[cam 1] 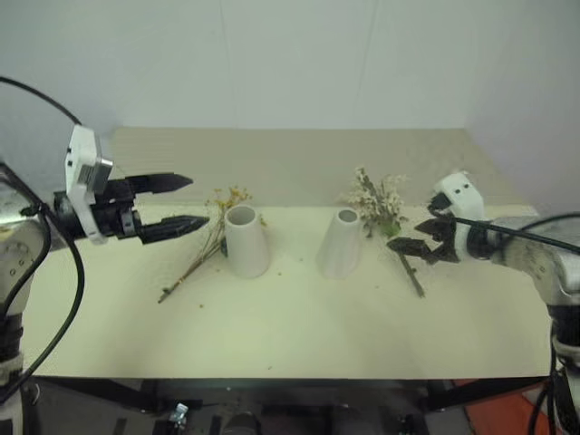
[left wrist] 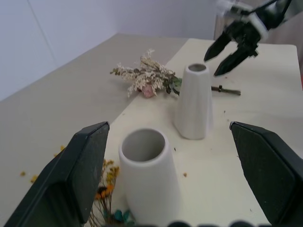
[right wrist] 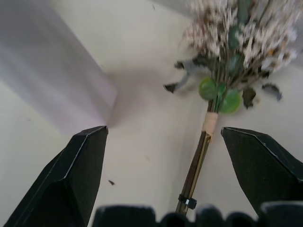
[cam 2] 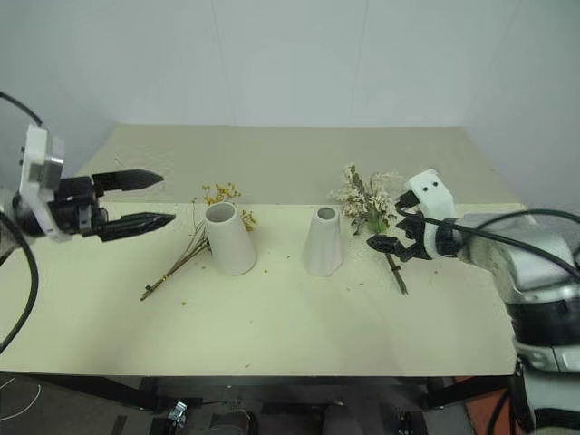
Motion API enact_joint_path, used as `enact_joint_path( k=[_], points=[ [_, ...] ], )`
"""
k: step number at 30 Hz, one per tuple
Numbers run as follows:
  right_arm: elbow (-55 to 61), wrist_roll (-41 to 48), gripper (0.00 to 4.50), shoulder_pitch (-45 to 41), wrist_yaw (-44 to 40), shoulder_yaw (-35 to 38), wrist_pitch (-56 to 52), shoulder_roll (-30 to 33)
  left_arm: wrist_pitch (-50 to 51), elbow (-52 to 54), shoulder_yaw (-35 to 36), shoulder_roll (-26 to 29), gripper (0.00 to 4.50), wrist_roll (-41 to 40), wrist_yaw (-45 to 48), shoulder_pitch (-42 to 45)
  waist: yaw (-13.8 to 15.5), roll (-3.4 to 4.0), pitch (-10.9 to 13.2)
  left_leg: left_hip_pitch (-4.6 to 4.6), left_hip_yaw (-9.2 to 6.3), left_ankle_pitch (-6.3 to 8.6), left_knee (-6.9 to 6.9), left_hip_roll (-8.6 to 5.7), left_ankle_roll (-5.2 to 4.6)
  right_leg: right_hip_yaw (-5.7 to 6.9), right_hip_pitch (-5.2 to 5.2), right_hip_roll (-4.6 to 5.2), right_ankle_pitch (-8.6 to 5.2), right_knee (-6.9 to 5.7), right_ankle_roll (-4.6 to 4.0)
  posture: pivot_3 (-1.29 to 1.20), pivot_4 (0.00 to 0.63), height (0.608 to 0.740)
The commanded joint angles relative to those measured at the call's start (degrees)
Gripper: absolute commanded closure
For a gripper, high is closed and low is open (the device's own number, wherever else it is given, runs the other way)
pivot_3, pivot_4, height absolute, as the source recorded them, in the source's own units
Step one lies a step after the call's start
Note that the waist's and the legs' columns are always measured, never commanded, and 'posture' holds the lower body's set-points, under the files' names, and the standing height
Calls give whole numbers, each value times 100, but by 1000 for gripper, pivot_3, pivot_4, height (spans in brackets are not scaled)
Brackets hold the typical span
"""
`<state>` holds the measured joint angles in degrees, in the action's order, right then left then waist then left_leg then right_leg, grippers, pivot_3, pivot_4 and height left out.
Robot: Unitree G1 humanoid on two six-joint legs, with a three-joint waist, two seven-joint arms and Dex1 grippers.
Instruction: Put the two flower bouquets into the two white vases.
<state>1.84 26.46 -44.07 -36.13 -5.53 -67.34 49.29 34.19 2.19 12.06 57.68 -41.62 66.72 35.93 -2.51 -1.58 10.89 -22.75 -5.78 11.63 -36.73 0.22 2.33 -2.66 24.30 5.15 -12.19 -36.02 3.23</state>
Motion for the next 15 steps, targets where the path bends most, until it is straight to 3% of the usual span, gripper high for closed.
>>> enact_joint_path(
  k=[1, 10, 13, 15],
  points=[
    [-912, -541, 0, -536, 68, -437, 124, -233, -109, -310, -371, -161, 49, 303, 152, 487, -6, 1, 0, -2, 0, 0, 0, -2, 0, 0, 2, 1, 2, 3, 3, 0, 150, 740],
    [-3731, -1662, 0, -1742, -220, -1101, 1326, -1126, -361, -976, -912, -635, 49, 798, 599, 1337, -51, 3, 5, -12, -1, -1, -1, -4, -1, 0, 14, 0, 8, -2, 3, 0, 150, 740],
    [-4245, -1927, 633, -1958, -314, -1161, 1657, -1308, -363, -1042, -928, -717, 0, 880, 669, 1447, -84, 3, 7, -14, -2, -1, -1, -4, 0, 0, 15, 1, 28, -2, -30, 0, 150, 740],
    [-4429, -2056, 1311, -2053, -396, -1159, 1780, -1396, -362, -1053, -918, -743, 0, 911, 726, 1468, -115, 3, 7, -14, -3, -1, -1, -6, -1, 0, 15, 2, 30, -3, -32, 0, 150, 740]
  ],
)
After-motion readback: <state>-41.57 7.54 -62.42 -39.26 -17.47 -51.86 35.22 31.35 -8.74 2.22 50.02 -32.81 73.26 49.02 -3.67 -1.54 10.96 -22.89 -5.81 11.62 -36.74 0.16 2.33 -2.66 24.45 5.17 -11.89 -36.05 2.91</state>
